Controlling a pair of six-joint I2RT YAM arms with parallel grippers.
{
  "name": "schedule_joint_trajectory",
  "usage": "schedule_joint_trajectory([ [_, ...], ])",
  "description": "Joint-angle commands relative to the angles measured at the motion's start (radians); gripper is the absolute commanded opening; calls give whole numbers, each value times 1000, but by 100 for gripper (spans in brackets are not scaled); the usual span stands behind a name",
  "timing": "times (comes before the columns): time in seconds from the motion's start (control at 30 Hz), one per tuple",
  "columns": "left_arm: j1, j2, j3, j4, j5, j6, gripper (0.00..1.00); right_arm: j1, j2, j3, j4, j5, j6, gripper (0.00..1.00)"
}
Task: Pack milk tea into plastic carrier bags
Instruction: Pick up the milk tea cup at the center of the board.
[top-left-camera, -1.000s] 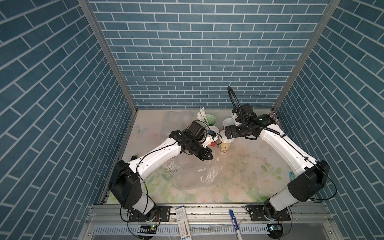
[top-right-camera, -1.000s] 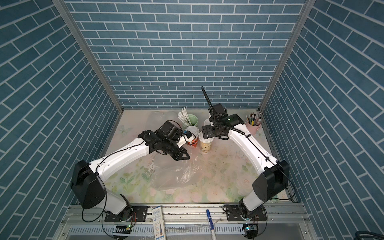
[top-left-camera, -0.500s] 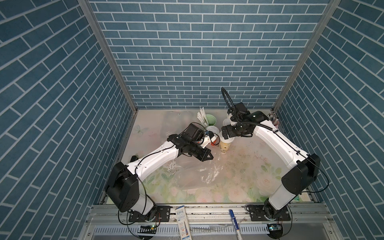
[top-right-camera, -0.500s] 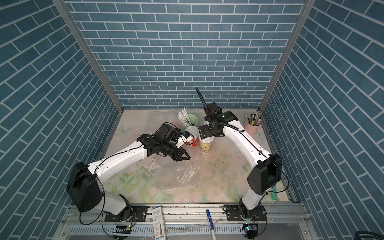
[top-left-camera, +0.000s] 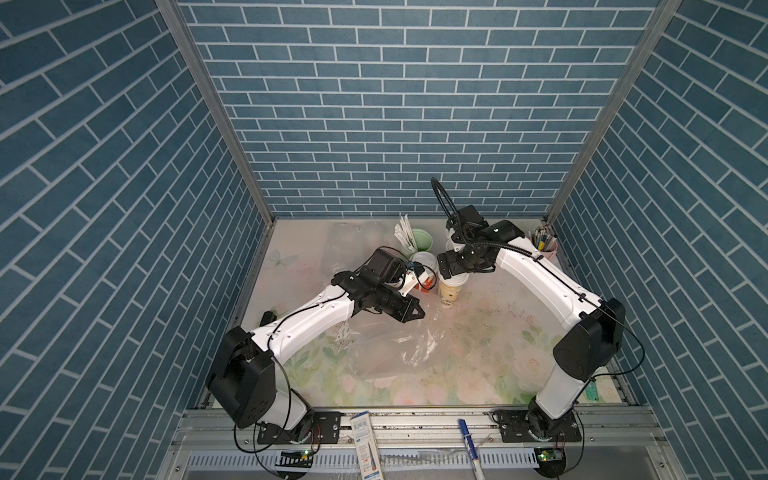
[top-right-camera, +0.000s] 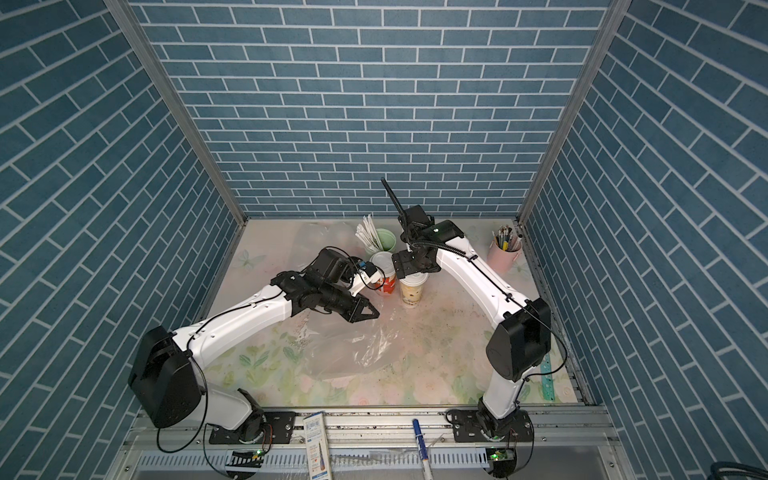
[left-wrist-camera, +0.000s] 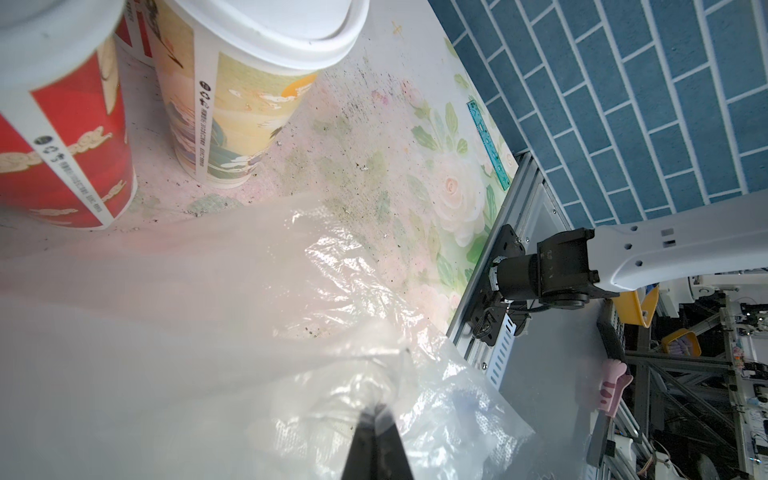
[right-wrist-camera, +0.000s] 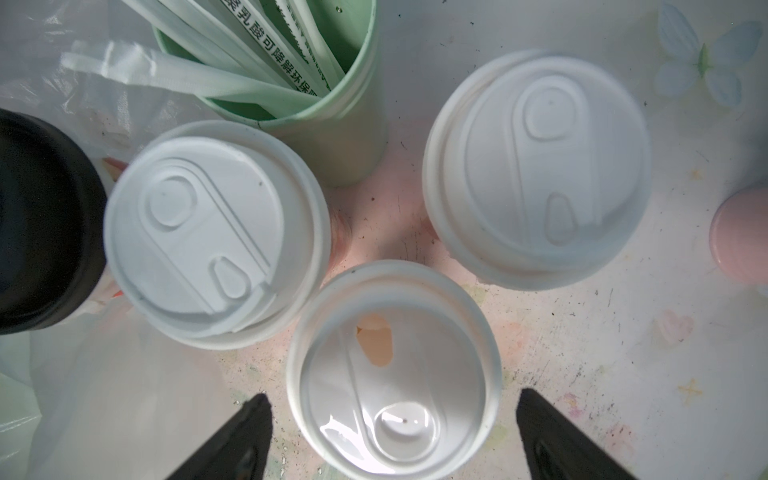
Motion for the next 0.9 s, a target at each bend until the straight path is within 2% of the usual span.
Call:
schedule_joint_trajectory([
  [0.0,10,-28,-17,14,0,-7,0,5,17,26,-40,28,-27,90],
  [0.37,12,-34,-26,16,-7,-12,0,5,20,-4,-16,15,-13,80],
  [0.87,14,-40,-34,24,-14,-21,0,6,36,-22,0,8,-3,80],
])
